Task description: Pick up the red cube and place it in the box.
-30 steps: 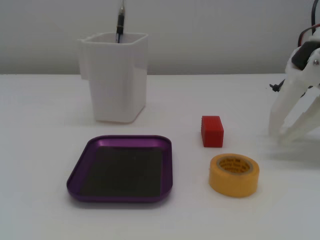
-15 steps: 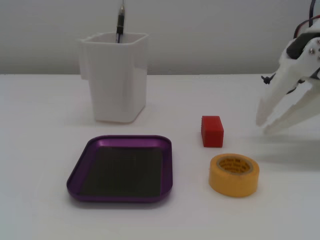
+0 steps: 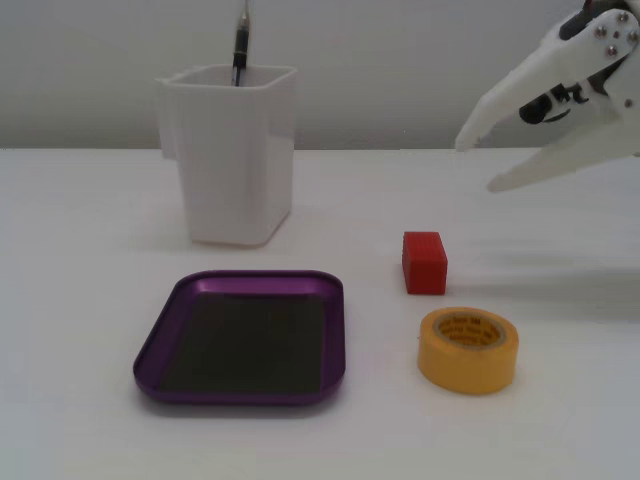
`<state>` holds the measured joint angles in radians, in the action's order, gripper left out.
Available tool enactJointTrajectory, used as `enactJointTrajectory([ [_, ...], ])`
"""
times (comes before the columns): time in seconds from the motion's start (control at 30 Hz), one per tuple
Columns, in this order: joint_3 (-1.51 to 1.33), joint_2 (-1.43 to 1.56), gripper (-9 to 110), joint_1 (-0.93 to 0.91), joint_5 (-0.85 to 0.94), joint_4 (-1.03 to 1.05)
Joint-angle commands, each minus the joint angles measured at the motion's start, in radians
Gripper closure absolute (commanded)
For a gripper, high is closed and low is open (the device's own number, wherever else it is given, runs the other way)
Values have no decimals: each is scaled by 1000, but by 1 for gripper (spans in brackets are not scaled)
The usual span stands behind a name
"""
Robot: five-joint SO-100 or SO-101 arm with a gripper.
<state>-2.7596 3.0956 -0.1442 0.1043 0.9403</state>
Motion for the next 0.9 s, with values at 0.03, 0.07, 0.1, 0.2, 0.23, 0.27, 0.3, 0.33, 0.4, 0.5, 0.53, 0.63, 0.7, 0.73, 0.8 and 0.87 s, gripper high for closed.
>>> enactJointTrajectory([
  [0.03, 202, -282, 86, 5, 25, -12],
  [0.07, 249, -353, 85, 5, 25, -8],
  [0.1, 295, -422, 83, 5, 25, -3],
  [0.2, 417, -630, 79, 3, 28, -9],
  [0.23, 453, -696, 78, 3, 34, -15],
  [0.27, 491, -764, 78, 3, 44, -17],
  [0.3, 528, -830, 77, 3, 51, -17],
  [0.33, 563, -891, 77, 3, 54, -17],
  [0.4, 626, -1002, 77, 3, 54, -17],
  [0.5, 689, -1144, 77, 3, 55, -17],
  [0.53, 704, -1186, 77, 3, 55, -17],
  [0.63, 736, -1292, 77, 2, 55, -17],
  [0.7, 753, -1350, 77, -6, 57, -18],
  [0.73, 758, -1373, 77, -21, 57, -32],
  [0.8, 759, -1414, 77, -51, 57, -77],
  [0.87, 759, -1448, 78, -80, 60, -110],
])
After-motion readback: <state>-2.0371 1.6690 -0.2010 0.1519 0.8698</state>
